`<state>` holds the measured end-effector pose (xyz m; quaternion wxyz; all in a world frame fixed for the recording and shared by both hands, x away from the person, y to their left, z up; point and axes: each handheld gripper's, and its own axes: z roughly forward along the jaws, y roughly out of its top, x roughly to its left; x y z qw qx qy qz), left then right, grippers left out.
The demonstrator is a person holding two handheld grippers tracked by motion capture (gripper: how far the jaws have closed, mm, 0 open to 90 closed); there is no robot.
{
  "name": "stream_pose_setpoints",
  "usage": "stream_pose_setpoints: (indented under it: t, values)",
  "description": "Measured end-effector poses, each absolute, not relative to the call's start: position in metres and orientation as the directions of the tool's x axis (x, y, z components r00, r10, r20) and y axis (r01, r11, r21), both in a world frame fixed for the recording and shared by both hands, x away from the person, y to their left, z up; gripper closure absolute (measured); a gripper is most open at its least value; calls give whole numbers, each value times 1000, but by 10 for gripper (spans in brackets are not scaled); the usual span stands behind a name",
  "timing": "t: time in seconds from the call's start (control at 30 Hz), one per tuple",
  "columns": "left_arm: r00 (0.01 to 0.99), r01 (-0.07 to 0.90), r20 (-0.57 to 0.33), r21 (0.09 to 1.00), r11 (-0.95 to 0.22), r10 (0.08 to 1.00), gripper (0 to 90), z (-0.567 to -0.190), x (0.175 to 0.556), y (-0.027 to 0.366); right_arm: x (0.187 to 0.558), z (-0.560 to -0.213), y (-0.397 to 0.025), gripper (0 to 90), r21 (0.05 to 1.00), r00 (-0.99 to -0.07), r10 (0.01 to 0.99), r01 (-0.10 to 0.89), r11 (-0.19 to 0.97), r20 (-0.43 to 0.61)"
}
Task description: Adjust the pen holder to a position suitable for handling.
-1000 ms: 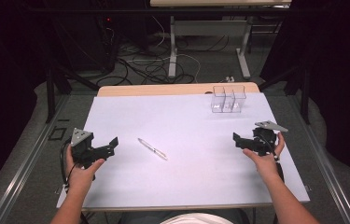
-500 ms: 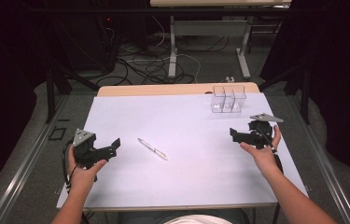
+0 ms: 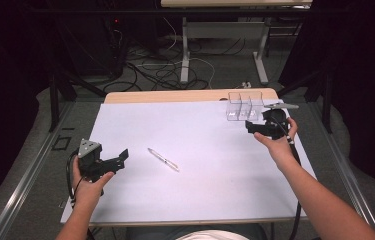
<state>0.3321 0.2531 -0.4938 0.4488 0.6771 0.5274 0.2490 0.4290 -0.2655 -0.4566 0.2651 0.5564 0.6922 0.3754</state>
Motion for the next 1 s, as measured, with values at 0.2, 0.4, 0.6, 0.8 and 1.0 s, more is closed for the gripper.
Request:
stream_pose_setpoints:
  t: [0.2, 0.4, 0.6, 0.8, 1.0]
  values:
    - [317, 493, -138, 869, -39, 938, 5, -495, 332, 253, 446, -442, -269, 232, 817, -220, 974, 570, 87, 50]
    - [313, 496, -139, 868, -37, 939, 5, -496, 332, 254, 461, -426, -276, 263, 821, -205, 978, 564, 90, 34]
    - [308, 490, -145, 871, -26, 940, 5, -496, 332, 255, 474, -417, -281, 324, 804, -206, 979, 584, 114, 11]
    - [291, 474, -156, 880, -1, 944, 5, -494, 329, 257, 492, -417, -287, 415, 779, -199, 980, 614, 130, -6]
    - [286, 484, -152, 875, -6, 946, 5, -495, 329, 259, 507, -421, -291, 438, 767, -180, 984, 632, 115, 0]
